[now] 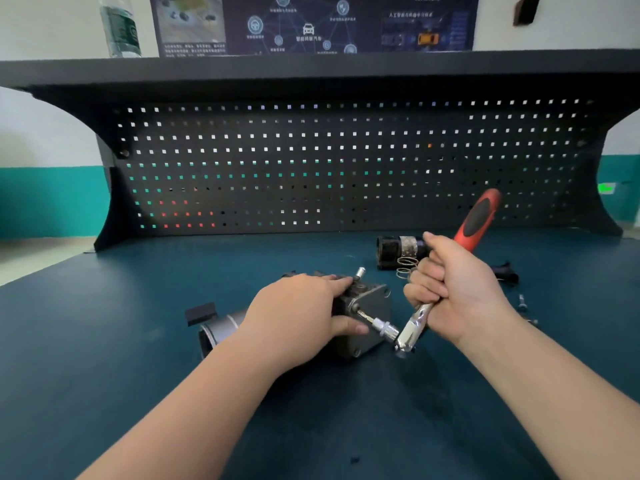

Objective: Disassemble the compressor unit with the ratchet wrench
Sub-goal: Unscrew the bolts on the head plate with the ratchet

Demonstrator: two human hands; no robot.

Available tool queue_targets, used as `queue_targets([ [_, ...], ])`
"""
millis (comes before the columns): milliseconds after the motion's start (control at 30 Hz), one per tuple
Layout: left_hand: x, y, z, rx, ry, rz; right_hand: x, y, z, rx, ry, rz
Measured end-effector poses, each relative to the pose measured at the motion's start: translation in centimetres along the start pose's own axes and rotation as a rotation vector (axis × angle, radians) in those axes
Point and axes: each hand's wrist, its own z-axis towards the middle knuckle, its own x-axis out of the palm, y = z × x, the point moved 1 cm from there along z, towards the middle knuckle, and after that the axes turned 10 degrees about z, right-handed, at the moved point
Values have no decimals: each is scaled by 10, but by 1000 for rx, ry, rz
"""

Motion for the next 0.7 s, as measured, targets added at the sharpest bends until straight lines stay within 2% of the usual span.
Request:
queue_targets([
  [433, -4, -1, -4, 30, -16, -13, 1, 2, -3, -88, 51, -77],
  [600, -4, 0, -3, 62, 9, -15, 10, -2, -11, -226, 21, -222],
  [700, -5, 3, -2, 95, 19, -12, 19, -5, -20, -303, -4, -215],
])
